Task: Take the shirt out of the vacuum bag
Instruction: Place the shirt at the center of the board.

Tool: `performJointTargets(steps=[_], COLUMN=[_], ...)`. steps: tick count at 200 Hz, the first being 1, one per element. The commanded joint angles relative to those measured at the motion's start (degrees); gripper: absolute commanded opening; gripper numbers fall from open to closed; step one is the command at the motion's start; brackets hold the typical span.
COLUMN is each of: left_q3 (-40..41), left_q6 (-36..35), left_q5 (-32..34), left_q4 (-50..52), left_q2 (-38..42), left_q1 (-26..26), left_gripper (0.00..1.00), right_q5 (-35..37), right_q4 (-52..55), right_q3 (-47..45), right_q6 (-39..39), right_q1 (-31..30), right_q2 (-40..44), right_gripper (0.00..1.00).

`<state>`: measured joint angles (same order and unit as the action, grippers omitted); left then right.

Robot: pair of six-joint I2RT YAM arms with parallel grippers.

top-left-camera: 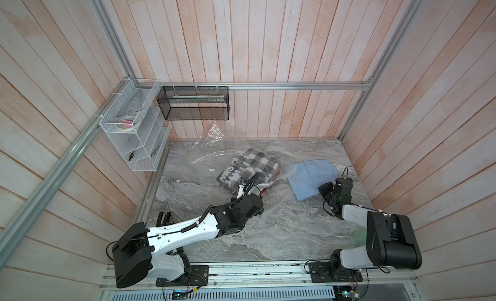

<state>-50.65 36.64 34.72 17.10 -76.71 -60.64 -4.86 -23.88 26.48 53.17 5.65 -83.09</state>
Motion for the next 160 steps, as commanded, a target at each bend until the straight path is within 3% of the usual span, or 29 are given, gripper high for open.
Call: performJointTargets(steps=[1, 15, 27, 76, 82, 113, 160], left_q3=[-0.4, -0.7, -1.0, -2.9, -3.2, -4.1, -3.7], left_q6=[-0.2, -0.5, -0.8, -2.4, -2.7, -4.6, -5.3], left_q5=[0.3, 0.0, 0.1, -1.1, -1.4, -2.4, -0.9], left_q4=[0.5, 0.5, 0.4, -1.9, -2.3, -6.7, -12.7], left_q2=[0.7, 0.7, 0.6, -1.4, -1.7, -1.9, 0.5], left_q1=[0.4, 0.4, 0.4, 0.4, 0.4, 0.3, 0.2], left_gripper=[0.00, 0.00, 0.00, 0.00, 0.00, 0.00, 0.00], right_q5=[-4.1, -4.6, -4.1, -0.6, -0.2, 0.9, 5.8], right_q4=[1.6, 1.7, 1.9, 8.5, 8.9, 12.7, 12.7], right_q3=[-1.1, -1.6, -2.3, -1.7, -1.4, 3.2, 5.9], right_q6=[1.9, 1.8, 1.2, -3.0, -3.9, -9.0, -10.8], right_q1=[1.0, 0.9, 0.6, -1.3, -2.1, -10.0, -28.0], right_q2=[-1.6, -0.3, 2.0, 15.9, 17.7, 22.9, 26.3], right_gripper=[0.21, 0.29, 0.44, 0.88, 0.97, 0.98, 0.98])
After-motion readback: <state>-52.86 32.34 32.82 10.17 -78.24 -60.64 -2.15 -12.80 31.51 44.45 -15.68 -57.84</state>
